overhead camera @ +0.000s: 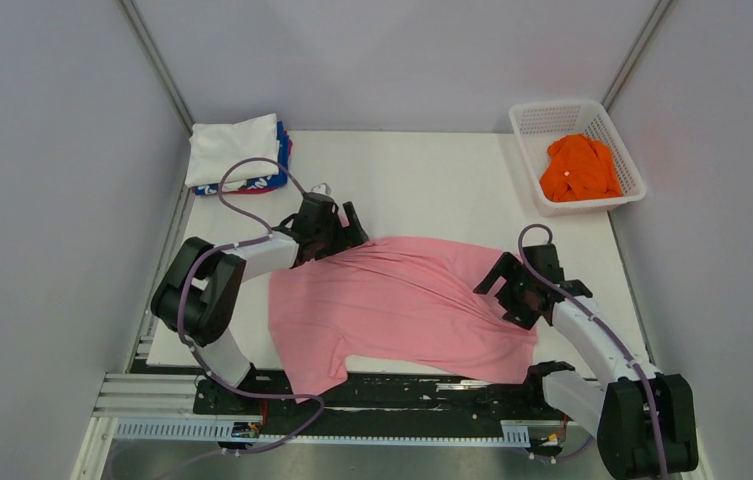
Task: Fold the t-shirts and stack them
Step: Flatten out the tshirt
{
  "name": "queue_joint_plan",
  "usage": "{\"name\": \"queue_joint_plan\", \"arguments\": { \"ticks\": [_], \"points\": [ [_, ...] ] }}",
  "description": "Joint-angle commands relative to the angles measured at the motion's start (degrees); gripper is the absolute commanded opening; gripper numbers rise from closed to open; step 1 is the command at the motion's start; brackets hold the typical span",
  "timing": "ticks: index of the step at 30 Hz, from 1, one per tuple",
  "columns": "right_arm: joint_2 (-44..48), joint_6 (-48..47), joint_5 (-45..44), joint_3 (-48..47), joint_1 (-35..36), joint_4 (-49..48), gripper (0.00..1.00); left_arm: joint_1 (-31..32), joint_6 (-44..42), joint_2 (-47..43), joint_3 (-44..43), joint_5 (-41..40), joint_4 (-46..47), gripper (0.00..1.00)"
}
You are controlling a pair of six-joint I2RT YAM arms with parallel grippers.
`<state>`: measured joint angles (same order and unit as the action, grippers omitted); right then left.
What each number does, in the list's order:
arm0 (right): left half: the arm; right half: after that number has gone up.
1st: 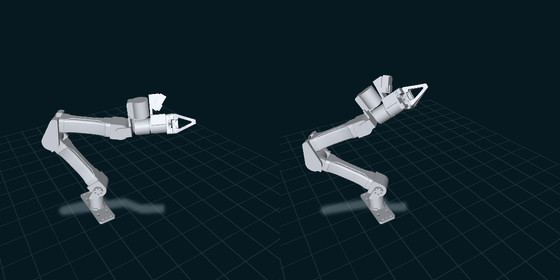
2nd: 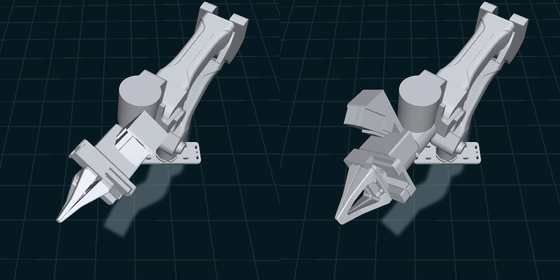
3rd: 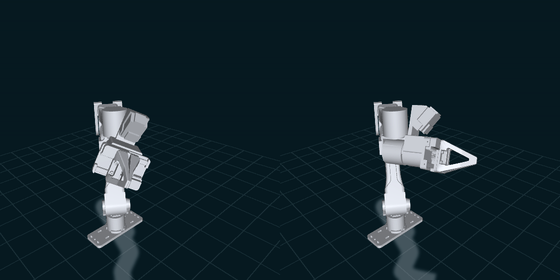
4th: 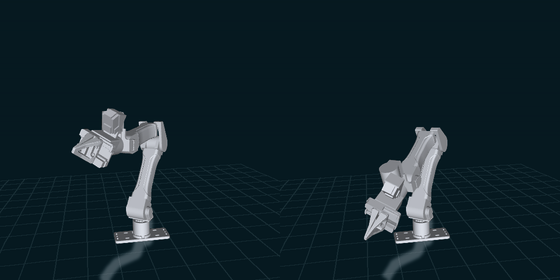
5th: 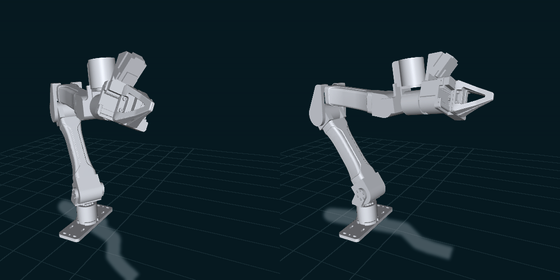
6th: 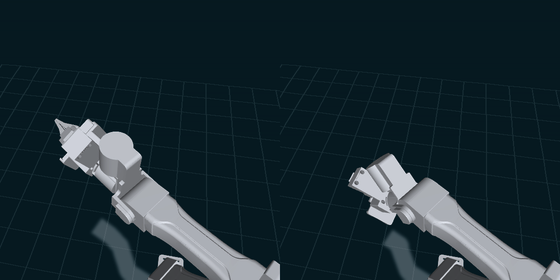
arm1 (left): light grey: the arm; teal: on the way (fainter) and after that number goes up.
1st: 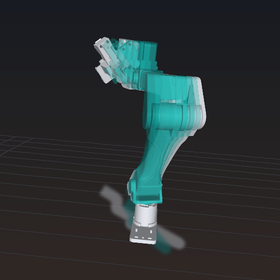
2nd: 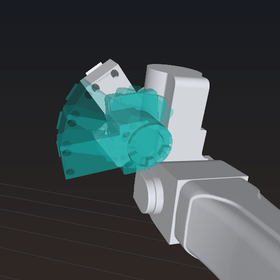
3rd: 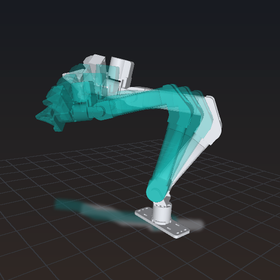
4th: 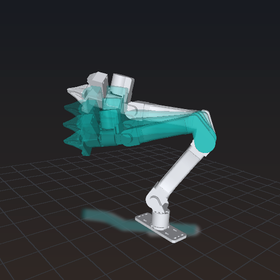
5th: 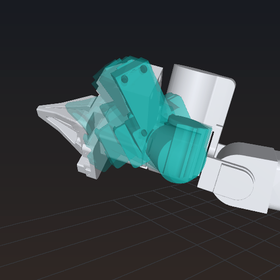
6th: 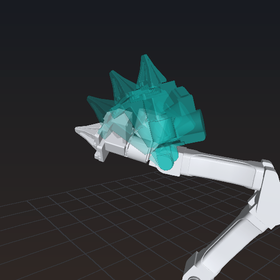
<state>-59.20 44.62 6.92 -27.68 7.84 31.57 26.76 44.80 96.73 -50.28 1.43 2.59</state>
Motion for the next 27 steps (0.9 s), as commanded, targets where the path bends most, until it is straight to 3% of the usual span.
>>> {"name": "queue_joint_plan", "arguments": {
  "ticks": [1,17,27],
  "points": [
    [2.1,-2.9,-6.5,-2.5,0.3,0.0,1.00,0.2,1.4,0.5,-1.2,0.3,-3.0,1.00],
    [-4.5,-4.4,-11.1,-7.4,0.3,-7.2,1.00,0.2,3.7,7.4,-11.4,2.9,1.7,1.00],
    [-4.1,-5.2,-11.5,-6.9,0.3,-7.3,1.00,0.2,2.7,4.6,-10.9,-0.7,-5.1,1.00]
  ]
}}
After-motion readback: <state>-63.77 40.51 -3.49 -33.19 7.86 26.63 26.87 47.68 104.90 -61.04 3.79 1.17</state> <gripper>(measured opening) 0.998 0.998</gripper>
